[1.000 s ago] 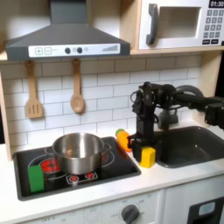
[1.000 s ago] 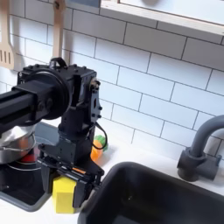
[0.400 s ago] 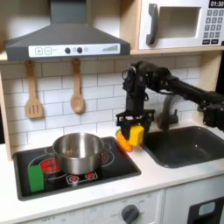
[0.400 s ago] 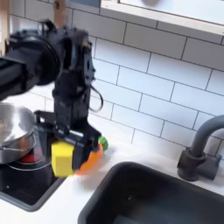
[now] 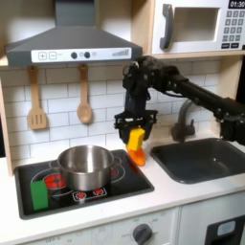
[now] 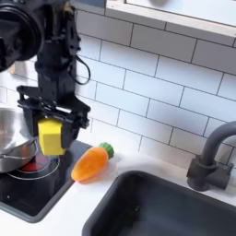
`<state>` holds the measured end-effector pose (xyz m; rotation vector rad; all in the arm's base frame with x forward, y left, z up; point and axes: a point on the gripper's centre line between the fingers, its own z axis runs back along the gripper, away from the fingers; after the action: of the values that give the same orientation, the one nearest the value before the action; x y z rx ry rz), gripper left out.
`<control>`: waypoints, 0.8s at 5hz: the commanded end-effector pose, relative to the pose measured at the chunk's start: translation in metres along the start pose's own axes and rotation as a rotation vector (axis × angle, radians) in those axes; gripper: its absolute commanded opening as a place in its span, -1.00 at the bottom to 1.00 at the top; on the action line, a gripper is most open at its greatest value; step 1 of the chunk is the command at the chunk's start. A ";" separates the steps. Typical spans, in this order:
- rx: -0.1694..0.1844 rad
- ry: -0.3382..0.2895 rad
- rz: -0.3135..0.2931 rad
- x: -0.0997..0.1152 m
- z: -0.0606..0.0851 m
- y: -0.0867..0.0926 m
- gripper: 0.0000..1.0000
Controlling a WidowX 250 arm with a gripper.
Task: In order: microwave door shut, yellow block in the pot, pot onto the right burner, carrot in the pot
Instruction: 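Put the yellow block in the pot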
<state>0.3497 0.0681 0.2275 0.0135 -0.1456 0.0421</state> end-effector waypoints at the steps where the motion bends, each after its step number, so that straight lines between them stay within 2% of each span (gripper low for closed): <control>1: 0.065 -0.015 0.033 0.004 0.005 0.036 -1.00; 2: 0.071 -0.003 0.051 0.007 -0.003 0.045 -1.00; 4: 0.101 -0.004 0.066 0.028 -0.011 0.059 -1.00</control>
<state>0.3769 0.1277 0.2189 0.1071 -0.1440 0.1131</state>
